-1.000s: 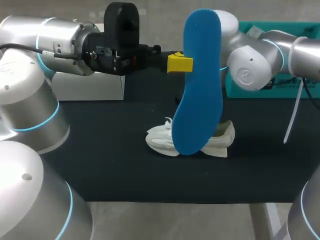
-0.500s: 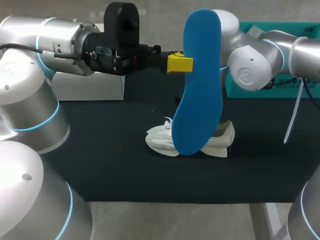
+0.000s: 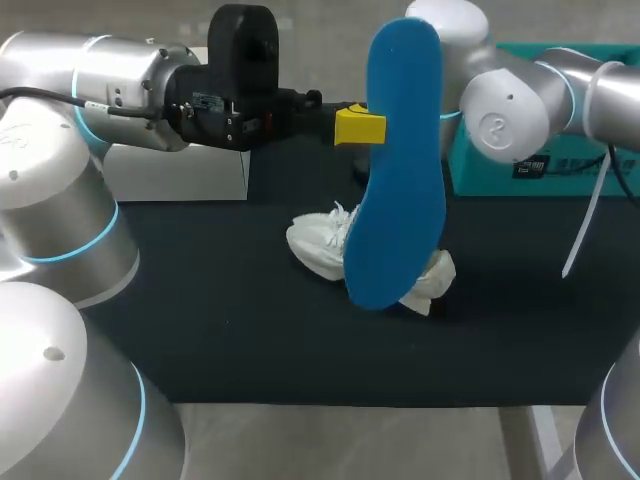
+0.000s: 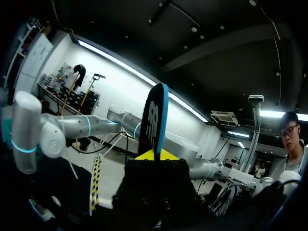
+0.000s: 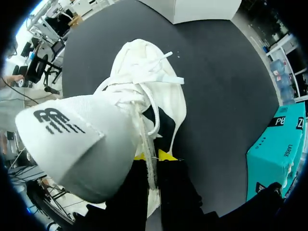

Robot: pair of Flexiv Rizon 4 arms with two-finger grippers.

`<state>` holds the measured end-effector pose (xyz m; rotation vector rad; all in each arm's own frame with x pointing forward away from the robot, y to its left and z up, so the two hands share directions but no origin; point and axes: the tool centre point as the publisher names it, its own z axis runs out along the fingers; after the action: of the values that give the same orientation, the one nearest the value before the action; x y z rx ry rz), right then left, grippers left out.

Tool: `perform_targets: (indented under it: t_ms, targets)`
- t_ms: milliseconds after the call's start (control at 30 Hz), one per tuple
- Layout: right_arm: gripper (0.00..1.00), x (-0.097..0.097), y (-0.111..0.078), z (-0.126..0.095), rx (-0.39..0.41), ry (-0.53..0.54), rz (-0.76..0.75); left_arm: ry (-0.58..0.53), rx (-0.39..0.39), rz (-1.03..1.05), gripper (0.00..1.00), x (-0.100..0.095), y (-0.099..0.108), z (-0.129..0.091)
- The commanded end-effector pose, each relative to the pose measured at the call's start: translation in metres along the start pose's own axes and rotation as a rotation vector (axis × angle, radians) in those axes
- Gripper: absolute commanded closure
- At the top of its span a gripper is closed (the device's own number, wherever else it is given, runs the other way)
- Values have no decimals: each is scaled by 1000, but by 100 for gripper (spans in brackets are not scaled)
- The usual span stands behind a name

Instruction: Take the shoe out of the shoebox, open the shoe tongue, remove and reinsert the insole, then place the shoe into the shoebox

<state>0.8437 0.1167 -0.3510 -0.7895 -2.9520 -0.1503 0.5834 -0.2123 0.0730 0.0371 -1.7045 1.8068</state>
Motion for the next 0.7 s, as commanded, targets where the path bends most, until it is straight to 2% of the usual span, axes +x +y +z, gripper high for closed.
perform_targets:
  t_ms: [33,167,267,367,567,700]
  targets:
    - [100,-7,2,-11,-49,75,189,0,1,0,100,0,0,0]
    - [100,-14,11,-14,-92,104,383,0,1,0,100,0,0,0]
    - [100,-19,18,-19,-199,152,540,0,1,0,100,0,0,0]
    - [100,-21,20,-21,-266,188,696,0,1,0,100,0,0,0]
    - [100,-19,22,-15,-313,227,853,0,1,0,100,0,0,0]
    - [100,-17,21,-16,-334,224,896,0,1,0,100,0,0,0]
